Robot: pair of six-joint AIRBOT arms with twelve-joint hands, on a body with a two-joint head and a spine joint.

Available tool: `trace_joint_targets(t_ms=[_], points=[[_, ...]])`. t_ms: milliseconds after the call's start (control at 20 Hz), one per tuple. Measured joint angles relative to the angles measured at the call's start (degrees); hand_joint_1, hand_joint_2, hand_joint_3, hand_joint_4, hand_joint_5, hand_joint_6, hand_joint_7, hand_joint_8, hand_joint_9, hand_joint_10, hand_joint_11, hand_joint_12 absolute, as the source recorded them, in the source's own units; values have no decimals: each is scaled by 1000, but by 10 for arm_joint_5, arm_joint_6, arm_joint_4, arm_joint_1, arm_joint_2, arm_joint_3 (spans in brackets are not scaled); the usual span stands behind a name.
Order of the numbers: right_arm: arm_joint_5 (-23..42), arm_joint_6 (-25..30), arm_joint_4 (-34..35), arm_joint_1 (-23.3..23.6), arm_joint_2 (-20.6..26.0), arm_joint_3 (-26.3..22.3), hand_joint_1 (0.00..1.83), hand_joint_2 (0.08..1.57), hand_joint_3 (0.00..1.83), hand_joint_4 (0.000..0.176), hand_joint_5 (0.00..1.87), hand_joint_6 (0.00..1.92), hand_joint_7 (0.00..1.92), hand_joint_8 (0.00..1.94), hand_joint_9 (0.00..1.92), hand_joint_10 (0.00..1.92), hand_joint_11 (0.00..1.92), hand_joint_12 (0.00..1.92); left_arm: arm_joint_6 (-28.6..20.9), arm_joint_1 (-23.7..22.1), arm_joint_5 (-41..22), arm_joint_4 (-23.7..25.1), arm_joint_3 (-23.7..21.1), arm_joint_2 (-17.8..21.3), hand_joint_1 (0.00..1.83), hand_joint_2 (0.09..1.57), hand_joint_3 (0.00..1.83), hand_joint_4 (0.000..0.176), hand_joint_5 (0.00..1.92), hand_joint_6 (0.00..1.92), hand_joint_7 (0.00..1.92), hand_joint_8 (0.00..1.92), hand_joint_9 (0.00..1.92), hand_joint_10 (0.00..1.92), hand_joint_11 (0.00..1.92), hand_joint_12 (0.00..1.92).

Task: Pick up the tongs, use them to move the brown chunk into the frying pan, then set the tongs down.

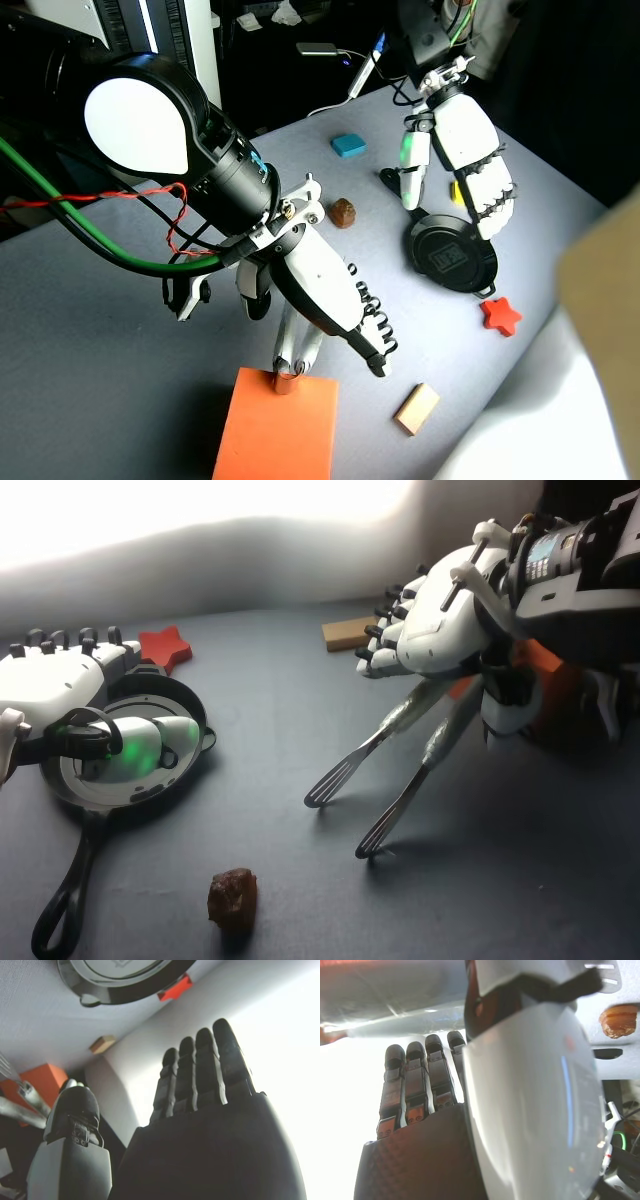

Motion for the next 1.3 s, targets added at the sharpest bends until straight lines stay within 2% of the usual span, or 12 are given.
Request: trace_joint_targets(t_ms=[150, 250, 350, 550, 600, 800, 1050, 1100, 1250, 1300], points=[[-7, 0, 6, -10, -7, 1, 987, 870, 1, 0, 36, 6, 55, 3, 55, 7, 0, 247, 7, -2, -7, -1, -2, 0, 69, 1244, 2, 0, 79, 1, 111, 1, 104, 3, 0, 302], [-3, 0, 2, -12, -11, 5, 973, 886, 7, 0, 24, 2, 44, 1, 50, 3, 0, 224, 20, -5, -8, 0, -2, 0, 2, 1240, 1, 0, 62, 3, 94, 1, 88, 1, 0, 250], [1, -1, 0, -16, -14, 12, 985, 887, 7, 0, 37, 6, 61, 5, 71, 8, 0, 254, 21, -7, -7, 0, 1, 0, 12, 1232, 0, 0, 90, 9, 120, 4, 113, 7, 0, 317], [8, -1, 0, -22, -19, 31, 973, 892, 6, 0, 74, 12, 83, 5, 85, 7, 0, 307, 23, -5, -8, -2, 5, 0, 0, 1230, 0, 4, 88, 5, 131, 7, 119, 8, 0, 324], [11, -1, -1, -25, -19, 36, 996, 895, 6, 0, 88, 11, 112, 9, 108, 11, 0, 391, 23, -3, -9, -1, 7, 0, 0, 1233, 0, 0, 90, 4, 119, 1, 115, 4, 0, 350], [24, -2, 0, -33, -21, 40, 995, 934, 15, 0, 136, 11, 169, 7, 153, 13, 0, 486, 17, 2, -8, 0, 9, 0, 2, 1231, 0, 0, 106, 7, 134, 3, 127, 6, 0, 389], [37, -3, 0, -41, -31, 52, 976, 964, 22, 0, 179, 16, 208, 12, 171, 10, 0, 485, 12, 2, -8, 0, 9, 0, 3, 1235, 1, 0, 104, 4, 139, 4, 138, 7, 0, 426], [37, -3, 0, -41, -35, 57, 936, 956, 16, 0, 188, 14, 216, 8, 175, 9, 0, 516, 10, 2, -8, 0, 9, 0, 3, 1236, 2, 0, 107, 6, 140, 4, 138, 7, 0, 428], [37, 0, 0, -43, -41, 66, 959, 927, 0, 0, 243, 20, 271, 12, 207, 13, 0, 606, 8, 4, -9, 1, 9, 0, 10, 1239, 2, 0, 113, 5, 143, 2, 143, 6, 0, 441], [37, 0, 0, -43, -41, 66, 983, 957, 11, 0, 284, 25, 299, 12, 223, 14, 0, 642, 7, 4, -8, 0, 9, 0, 14, 1241, 2, 0, 118, 7, 144, 2, 141, 5, 0, 440]])
